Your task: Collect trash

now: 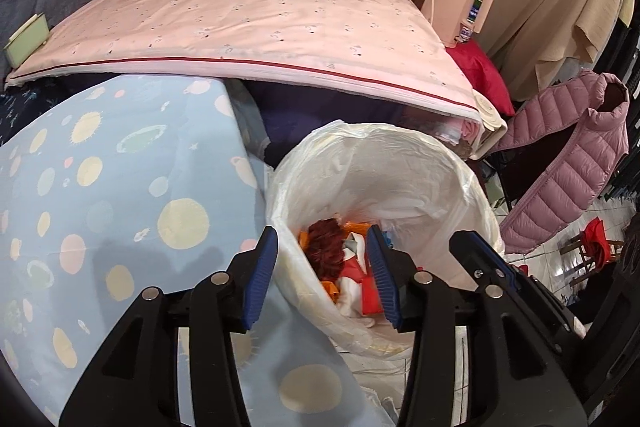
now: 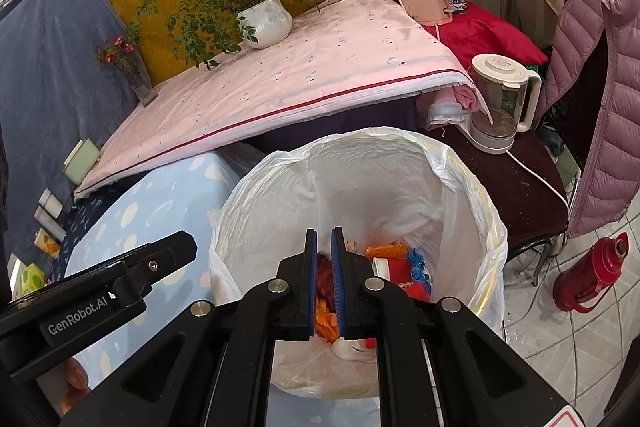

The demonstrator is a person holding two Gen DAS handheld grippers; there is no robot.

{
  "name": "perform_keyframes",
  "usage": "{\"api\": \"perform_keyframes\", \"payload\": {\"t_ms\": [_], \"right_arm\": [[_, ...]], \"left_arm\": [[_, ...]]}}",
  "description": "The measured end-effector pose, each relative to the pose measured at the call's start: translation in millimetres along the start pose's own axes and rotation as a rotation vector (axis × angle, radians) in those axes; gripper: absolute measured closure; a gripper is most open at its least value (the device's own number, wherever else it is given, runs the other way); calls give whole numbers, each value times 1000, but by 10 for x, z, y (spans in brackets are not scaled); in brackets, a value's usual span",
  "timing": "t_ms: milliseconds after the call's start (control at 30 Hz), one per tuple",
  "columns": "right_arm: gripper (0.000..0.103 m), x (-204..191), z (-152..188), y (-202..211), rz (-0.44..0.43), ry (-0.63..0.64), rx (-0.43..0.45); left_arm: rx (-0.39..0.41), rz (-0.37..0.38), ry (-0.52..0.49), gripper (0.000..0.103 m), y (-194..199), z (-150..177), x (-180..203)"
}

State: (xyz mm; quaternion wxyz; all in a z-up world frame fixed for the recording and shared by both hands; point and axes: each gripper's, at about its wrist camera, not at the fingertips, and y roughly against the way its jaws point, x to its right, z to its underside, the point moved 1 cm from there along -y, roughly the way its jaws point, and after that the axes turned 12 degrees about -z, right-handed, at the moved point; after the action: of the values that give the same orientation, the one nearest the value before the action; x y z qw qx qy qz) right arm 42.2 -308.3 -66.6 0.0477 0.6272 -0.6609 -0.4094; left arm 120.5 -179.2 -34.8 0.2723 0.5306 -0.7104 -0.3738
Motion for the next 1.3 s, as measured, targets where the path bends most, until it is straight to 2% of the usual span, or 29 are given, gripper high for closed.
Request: {"api": "perform_keyframes", "payload": {"t_ms": [333, 400, 567, 800, 933, 1300], "right_arm": [[75, -196, 73, 44, 54, 70, -20], [73, -231, 90, 58, 65, 81, -27], [58, -294, 139, 103, 80, 100, -39], [53, -336, 179, 135, 100, 121, -59], [45, -379, 215, 153, 126, 152, -65], [29, -448, 337, 118, 157, 219, -95]], "left_arm": [[24, -83, 24, 52, 60, 131, -295], [29, -108, 30, 47, 77, 168, -352], [45, -160, 27, 42, 122, 271, -479], [39, -182, 40, 39, 139, 379, -607], [34, -196, 45, 34, 145, 440, -655], [8, -212, 39, 33, 85, 611, -710]]}}
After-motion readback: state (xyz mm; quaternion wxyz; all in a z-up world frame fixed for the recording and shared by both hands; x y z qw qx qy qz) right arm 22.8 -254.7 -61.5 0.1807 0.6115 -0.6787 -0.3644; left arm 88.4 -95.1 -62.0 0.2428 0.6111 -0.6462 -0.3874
